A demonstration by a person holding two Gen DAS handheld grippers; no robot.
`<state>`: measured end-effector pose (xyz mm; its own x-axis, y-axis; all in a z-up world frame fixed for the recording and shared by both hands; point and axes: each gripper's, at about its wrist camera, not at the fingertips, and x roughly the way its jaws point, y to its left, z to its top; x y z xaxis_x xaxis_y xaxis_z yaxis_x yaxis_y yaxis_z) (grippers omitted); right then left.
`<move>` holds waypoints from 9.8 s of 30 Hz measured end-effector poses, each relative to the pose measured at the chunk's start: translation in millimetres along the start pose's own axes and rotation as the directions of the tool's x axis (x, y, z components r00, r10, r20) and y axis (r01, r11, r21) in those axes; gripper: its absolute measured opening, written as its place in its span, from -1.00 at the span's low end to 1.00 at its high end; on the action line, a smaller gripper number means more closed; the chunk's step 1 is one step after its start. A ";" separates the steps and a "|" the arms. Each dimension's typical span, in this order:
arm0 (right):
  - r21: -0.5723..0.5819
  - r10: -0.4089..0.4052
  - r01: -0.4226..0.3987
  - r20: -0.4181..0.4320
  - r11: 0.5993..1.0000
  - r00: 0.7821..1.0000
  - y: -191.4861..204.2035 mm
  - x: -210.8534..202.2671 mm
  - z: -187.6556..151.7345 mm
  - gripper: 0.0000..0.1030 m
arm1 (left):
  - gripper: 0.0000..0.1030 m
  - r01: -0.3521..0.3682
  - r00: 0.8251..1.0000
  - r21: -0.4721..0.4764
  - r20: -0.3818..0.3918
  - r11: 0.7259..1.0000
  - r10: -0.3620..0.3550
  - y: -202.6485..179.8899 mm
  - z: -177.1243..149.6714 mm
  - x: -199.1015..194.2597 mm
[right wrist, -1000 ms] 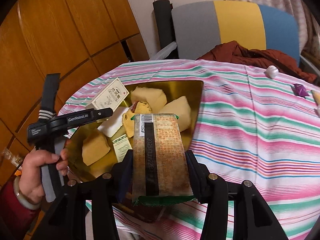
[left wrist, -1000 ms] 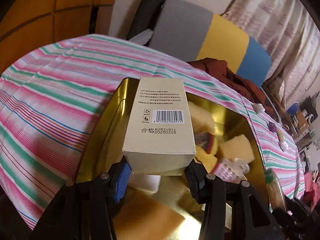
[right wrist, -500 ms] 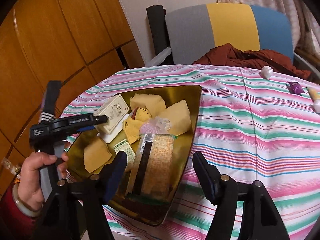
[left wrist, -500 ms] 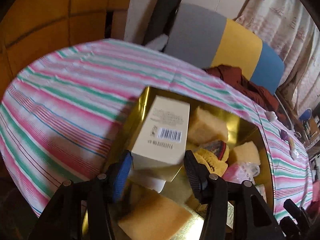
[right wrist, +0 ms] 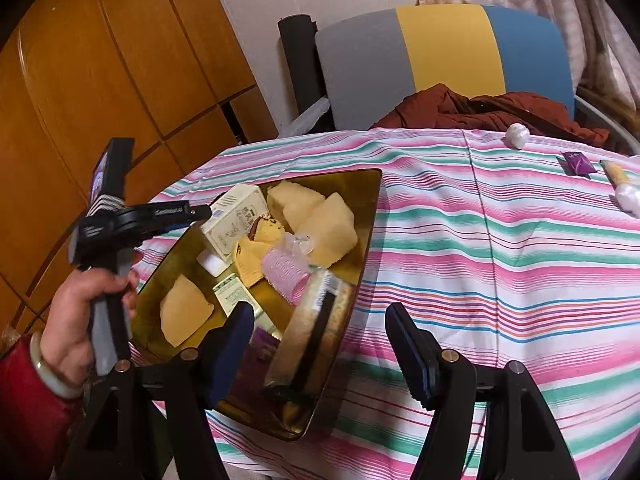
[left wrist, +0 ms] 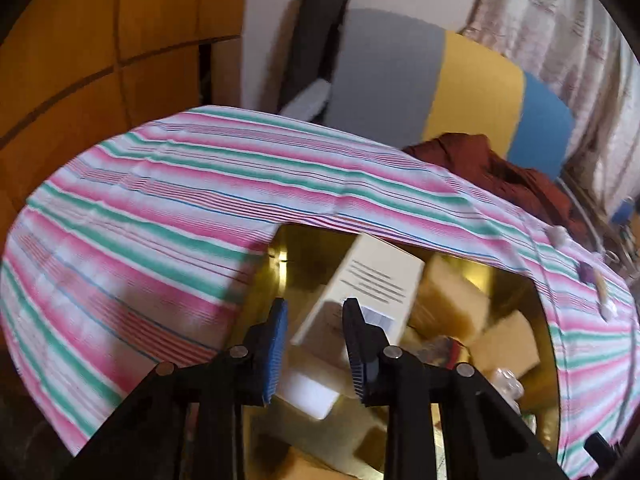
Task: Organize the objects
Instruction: 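Lift both grippers away from the gold tray toward the remaining items, then grasp the white plastic-wrapped ball with the right gripper, then grasp the purple snack packet with the left gripper, then carry the purple packet to the tray with the left gripper while the right gripper carries the ball, then open both grippers over the tray, dropping the packet and the ball, then move both grippers back from the tray toward the remaining items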
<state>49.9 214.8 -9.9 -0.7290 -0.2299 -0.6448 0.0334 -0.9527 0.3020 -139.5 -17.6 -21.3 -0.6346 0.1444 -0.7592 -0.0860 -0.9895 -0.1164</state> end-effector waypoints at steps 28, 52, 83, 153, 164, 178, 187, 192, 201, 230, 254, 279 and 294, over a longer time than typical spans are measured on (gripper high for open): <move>0.105 -0.119 0.116 0.021 0.988 0.993 -69.2 -16.8 -2.0 0.36 | -0.05 0.269 0.953 0.197 0.086 0.943 -0.290 -109.4 -85.7 -82.7; 0.226 -0.474 0.479 -0.081 0.848 0.877 -278.4 -38.2 12.3 0.36 | -0.04 0.432 0.901 0.445 -0.186 0.784 -0.391 -273.6 -148.1 -54.4; 0.305 -0.553 0.533 -0.023 0.789 0.833 -406.0 3.8 92.3 0.20 | 0.08 0.449 0.893 0.460 -0.251 0.766 -0.373 -380.5 -115.6 6.9; 0.314 -0.663 0.645 -0.060 0.697 0.746 -417.8 18.3 102.5 0.32 | -0.10 0.393 0.916 0.440 -0.108 0.807 -0.387 -473.0 -54.2 104.4; 0.322 -0.687 0.650 0.005 0.689 0.726 -402.7 3.9 98.7 0.26 | -0.10 0.339 0.917 0.518 0.004 0.785 -0.399 -465.7 -66.6 70.4; 0.334 -0.615 0.568 0.044 0.752 0.788 -349.9 -26.0 64.5 0.26 | -0.11 0.396 0.904 0.416 -0.020 0.819 -0.427 -384.2 -97.7 36.2; 0.326 -0.531 0.480 0.086 0.815 0.843 -289.3 -43.1 35.4 0.26 | -0.10 0.418 0.887 0.447 -0.013 0.791 -0.461 -365.9 -120.1 8.2; 0.356 -0.482 0.424 0.087 0.833 0.872 -267.4 -55.4 19.3 0.26 | -0.10 0.467 0.874 0.369 -0.056 0.804 -0.482 -336.2 -124.9 -5.5; 0.367 -0.386 0.337 0.067 0.867 0.920 -231.8 -52.8 1.1 0.27 | -0.10 0.501 0.854 0.326 -0.035 0.802 -0.520 -276.8 -139.6 -51.6; -0.061 0.059 -0.055 0.066 0.997 0.996 2.5 -14.1 9.7 0.28 | -0.10 0.309 0.950 0.035 -0.057 0.951 -0.306 -29.5 -124.7 -65.2; -0.067 0.169 -0.175 -0.092 0.982 0.981 48.9 44.9 -2.1 0.58 | 0.29 0.081 0.987 -0.148 0.148 0.986 -0.059 37.4 -112.9 -92.0; 0.064 -0.195 0.194 0.015 0.979 0.981 -110.9 -7.5 21.7 0.58 | 0.34 0.262 0.964 0.071 0.025 0.962 -0.265 -93.7 -115.8 -91.8; 0.186 -0.416 0.413 -0.022 0.892 0.909 -249.2 -27.4 45.7 0.58 | 0.35 0.371 0.929 0.288 -0.133 0.883 -0.346 -239.8 -101.3 -55.4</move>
<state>30.4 467.6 -35.4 -0.6614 0.1828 -0.7274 -0.3978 -0.9077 0.1336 -5.9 212.5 -16.2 -0.4575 0.4780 -0.7498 -0.5325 -0.8226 -0.1995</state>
